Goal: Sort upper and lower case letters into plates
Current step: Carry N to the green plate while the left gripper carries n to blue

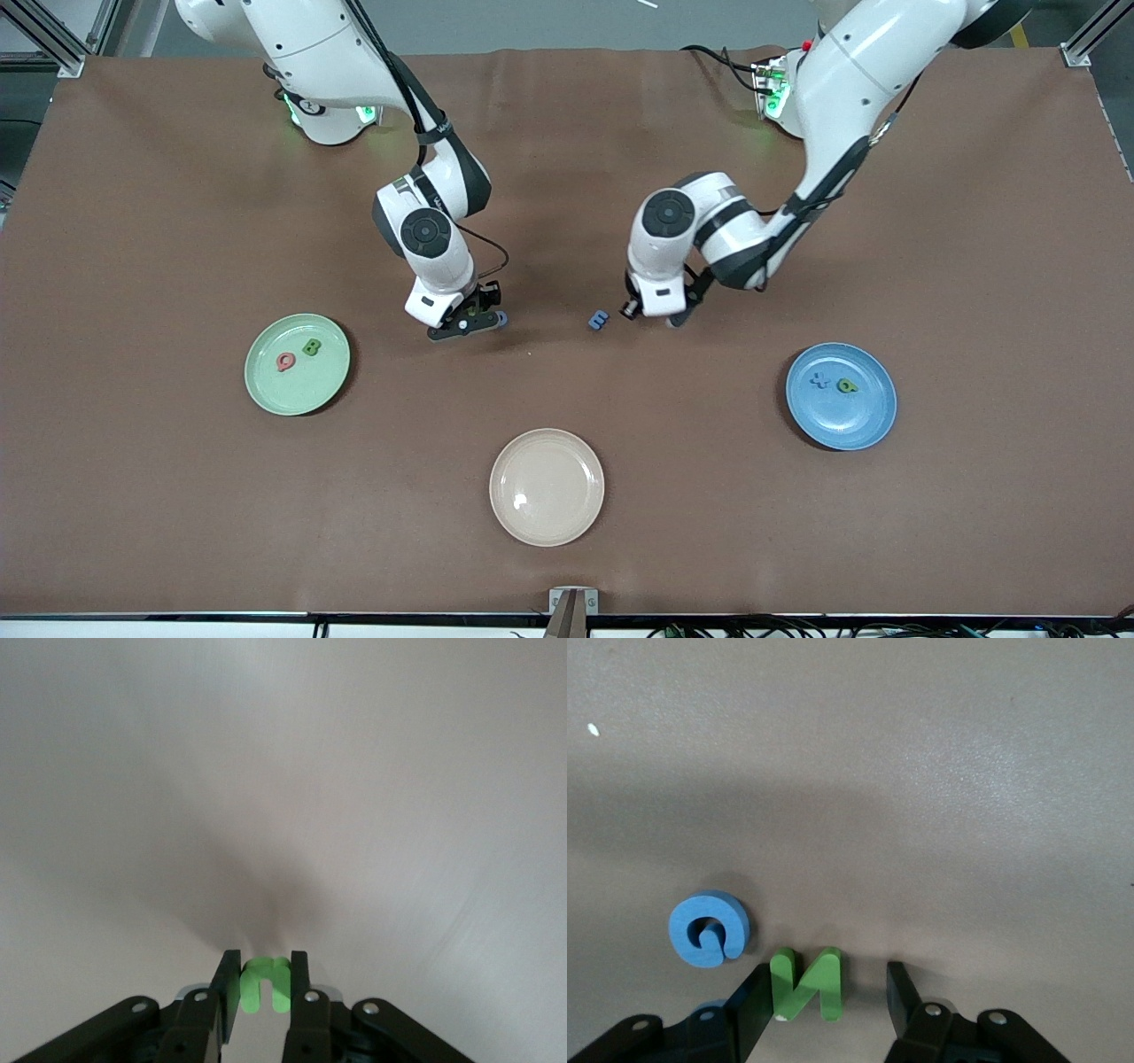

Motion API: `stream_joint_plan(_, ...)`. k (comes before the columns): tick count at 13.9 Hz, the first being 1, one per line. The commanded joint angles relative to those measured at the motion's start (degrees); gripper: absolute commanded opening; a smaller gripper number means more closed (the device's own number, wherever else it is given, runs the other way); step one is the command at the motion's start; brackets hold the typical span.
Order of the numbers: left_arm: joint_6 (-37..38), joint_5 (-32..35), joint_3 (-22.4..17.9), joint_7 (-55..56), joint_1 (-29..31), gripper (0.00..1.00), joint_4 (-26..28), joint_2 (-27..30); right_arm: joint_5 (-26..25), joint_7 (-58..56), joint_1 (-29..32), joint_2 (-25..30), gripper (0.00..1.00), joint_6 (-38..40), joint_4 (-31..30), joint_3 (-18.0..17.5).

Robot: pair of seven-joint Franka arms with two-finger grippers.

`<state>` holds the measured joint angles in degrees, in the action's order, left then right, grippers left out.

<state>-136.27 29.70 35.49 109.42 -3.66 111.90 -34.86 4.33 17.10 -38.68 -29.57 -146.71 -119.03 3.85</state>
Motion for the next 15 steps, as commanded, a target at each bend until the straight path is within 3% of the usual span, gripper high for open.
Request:
stream_joint_plan(1, 8.6, 0.8, 0.2, -8.7, 5.0, 0.0, -5.0, 2.4, -0.6, 0.0, 0.4, -0.3, 0.34, -0.9, -0.5, -0.1)
stream_joint_plan(3, 11.7, 0.8, 0.2, -16.2, 10.2, 0.0, -7.4, 2.7, -0.6, 0.0, 0.7, -0.2, 0.09, -0.4, -0.5, 0.0)
stream_joint_plan(4, 12.0, 0.9, 0.2, -20.8, 13.6, 0.0, -7.5, 3.2, -0.6, 0.0, 1.8, -0.1, 0.02, -0.2, -0.5, 0.0)
stream_joint_plan(7, 12.0, 1.8, 0.0, -32.2, 22.4, 0.01, -7.5, 2.7, -0.6, -1.4, 6.0, 2.0, 0.0, 1.9, 0.8, 0.0)
stream_joint_plan(9, 11.9, 2.8, 0.0, -35.3, 26.0, 0.11, -7.4, 1.9, -0.6, -6.2, 10.9, 3.5, 0.0, 11.1, 5.2, 0.0)
stream_joint_plan(10, 11.8, 4.2, -0.2, -35.4, 27.0, 0.21, -7.4, 1.6, -0.6, -8.9, 13.3, 3.9, 0.0, 15.1, 7.5, 0.0)
stream_joint_plan(11, 11.6, 5.6, -0.1, -35.4, 28.6, 0.4, -7.5, 0.7, -0.6, -12.1, 16.2, 4.0, 0.0, 18.4, 9.8, 0.0)
stream_joint_plan(12, 11.4, 7.0, -0.1, -35.4, 29.3, 0.78, -7.4, 0.1, -0.5, -15.7, 19.0, 3.9, 0.0, 20.2, 11.2, 0.0)
stream_joint_plan(13, 11.4, 7.3, -0.1, -35.3, 29.3, 0.99, -7.4, 0.1, -0.5, -19.3, 21.9, 3.8, 0.0, 20.4, 11.6, 0.0)
stream_joint_plan(15, 11.7, 7.3, 0.4, -34.4, 29.0, 0.99, -7.4, 0.5, 0.1, -27.4, 27.8, 3.5, 0.0, 20.1, 11.7, 0.0)
